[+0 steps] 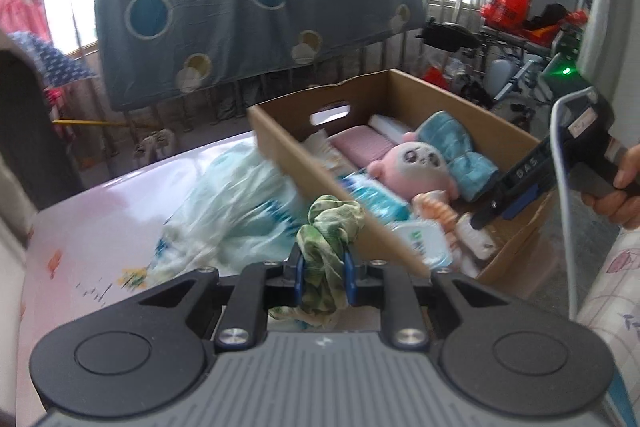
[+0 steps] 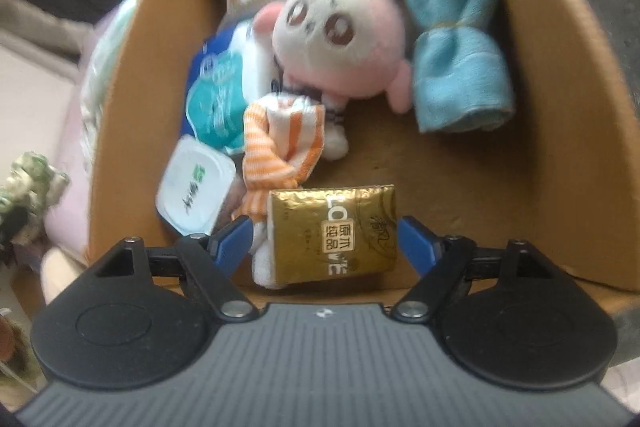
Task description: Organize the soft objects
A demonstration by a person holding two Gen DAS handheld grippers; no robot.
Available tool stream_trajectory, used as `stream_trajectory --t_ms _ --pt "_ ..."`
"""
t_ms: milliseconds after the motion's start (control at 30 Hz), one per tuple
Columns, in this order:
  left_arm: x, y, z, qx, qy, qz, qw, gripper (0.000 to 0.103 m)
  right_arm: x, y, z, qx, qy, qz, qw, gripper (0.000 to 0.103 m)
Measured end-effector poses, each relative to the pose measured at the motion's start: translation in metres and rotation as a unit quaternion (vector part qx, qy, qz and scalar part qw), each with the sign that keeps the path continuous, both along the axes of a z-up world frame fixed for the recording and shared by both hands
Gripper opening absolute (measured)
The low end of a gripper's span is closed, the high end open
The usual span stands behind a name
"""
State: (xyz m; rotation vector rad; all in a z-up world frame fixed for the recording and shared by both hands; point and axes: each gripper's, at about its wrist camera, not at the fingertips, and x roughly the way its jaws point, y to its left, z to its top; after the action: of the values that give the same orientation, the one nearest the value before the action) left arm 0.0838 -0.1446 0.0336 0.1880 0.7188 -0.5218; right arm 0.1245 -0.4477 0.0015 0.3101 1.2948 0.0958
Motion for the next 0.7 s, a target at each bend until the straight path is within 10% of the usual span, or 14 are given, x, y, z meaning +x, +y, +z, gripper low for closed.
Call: stream_trajectory --t_ms 333,700 --pt "0.061 -0.122 0.021 -0.019 0.080 -0.121 0.9893 0.021 -0.116 -0.054 0.100 0.041 -0.214 -0.153 0.964 0.087" --pt "0.081 -0.226 -0.038 -0.031 0.154 -0.137 0.9780 0.050 -0.221 -0.089 0.067 0.082 -0.248 -0.298 0.918 0.089"
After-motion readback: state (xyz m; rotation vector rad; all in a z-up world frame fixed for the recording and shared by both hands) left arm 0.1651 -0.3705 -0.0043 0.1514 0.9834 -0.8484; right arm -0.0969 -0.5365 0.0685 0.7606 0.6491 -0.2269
